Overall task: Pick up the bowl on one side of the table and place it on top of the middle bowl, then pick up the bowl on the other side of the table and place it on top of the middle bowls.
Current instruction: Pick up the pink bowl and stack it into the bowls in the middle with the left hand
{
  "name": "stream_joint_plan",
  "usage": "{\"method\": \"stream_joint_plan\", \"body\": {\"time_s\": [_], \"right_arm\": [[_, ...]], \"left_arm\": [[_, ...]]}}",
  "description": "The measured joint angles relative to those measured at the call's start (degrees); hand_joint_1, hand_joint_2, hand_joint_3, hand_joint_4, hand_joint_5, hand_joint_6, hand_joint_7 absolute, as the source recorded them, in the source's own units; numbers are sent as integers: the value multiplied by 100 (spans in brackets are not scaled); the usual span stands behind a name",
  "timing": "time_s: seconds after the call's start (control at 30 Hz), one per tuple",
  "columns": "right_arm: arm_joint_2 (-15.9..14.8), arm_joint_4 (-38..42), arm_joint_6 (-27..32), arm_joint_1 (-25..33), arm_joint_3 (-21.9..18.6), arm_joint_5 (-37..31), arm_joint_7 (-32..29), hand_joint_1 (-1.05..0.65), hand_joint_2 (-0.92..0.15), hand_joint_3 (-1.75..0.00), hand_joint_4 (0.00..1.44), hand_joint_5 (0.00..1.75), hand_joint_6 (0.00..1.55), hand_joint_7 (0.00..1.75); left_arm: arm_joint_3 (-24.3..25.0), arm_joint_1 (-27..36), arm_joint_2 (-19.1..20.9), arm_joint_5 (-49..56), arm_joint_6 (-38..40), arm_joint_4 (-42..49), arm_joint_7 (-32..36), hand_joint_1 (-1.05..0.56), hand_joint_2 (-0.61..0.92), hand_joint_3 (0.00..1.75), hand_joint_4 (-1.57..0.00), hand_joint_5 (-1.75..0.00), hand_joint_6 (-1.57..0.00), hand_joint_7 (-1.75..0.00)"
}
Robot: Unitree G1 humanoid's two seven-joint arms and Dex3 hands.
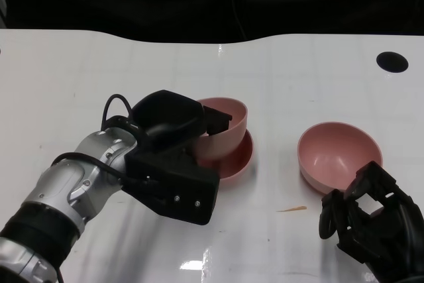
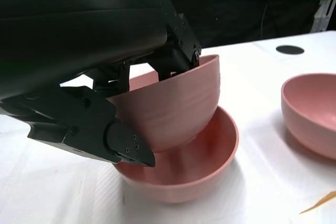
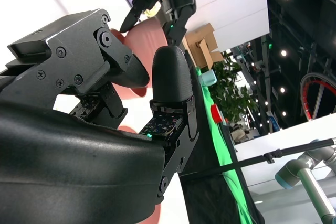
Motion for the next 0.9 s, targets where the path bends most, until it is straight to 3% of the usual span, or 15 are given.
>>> {"method": "stream_joint_plan", "body": {"time_s": [0.3,0.4,0.47,0.5,0.6,0.67,0.7,0.77,0.8,0.9], "right_arm": [[0,-67,36,24,1,17,2,-2,-55,-118,97,175,70,166],[0,-68,36,34,2,17,3,-2,-56,-118,97,175,70,166],[0,-74,37,45,4,17,4,-2,-56,-119,97,175,71,166],[0,-78,38,50,6,18,4,-2,-55,-120,97,175,71,166],[0,-80,39,53,6,33,24,-2,-55,-121,97,175,71,166],[0,-80,39,53,8,34,36,-2,-55,-121,97,175,71,166],[0,-85,41,56,9,34,36,-2,-55,-121,97,175,71,166],[1,-93,41,62,11,34,36,-3,-55,-120,97,175,71,165],[1,-95,41,63,12,34,36,-3,-55,-120,98,175,71,165],[1,-105,42,70,15,34,36,-3,-54,-121,98,175,71,166]], "left_arm": [[-73,-130,-65,1,-72,245,21,-7,92,15,-64,-175,-60,-142],[-86,-143,-125,-3,-72,351,22,-7,92,12,-73,-152,-88,-67],[-114,-143,-159,1,-72,406,23,-7,92,10,-78,-138,-101,-33],[-122,-143,-172,2,-72,411,29,-7,92,9,-79,-136,-103,-28],[-194,-169,-197,48,-73,452,83,-9,92,9,-81,-130,-111,-22],[-234,-178,-211,79,-75,488,137,-9,92,10,-76,-144,-114,-28],[-244,-183,-215,89,-79,516,164,-10,92,11,-74,-148,-112,-35],[-277,-203,-221,124,-94,584,238,-12,92,13,-68,-156,-89,-82],[-301,-218,-221,153,-93,602,247,-13,92,13,-67,-157,-84,-90],[-330,-224,-221,179,-94,603,291,-19,92,14,-73,-134,-88,-73]]}}
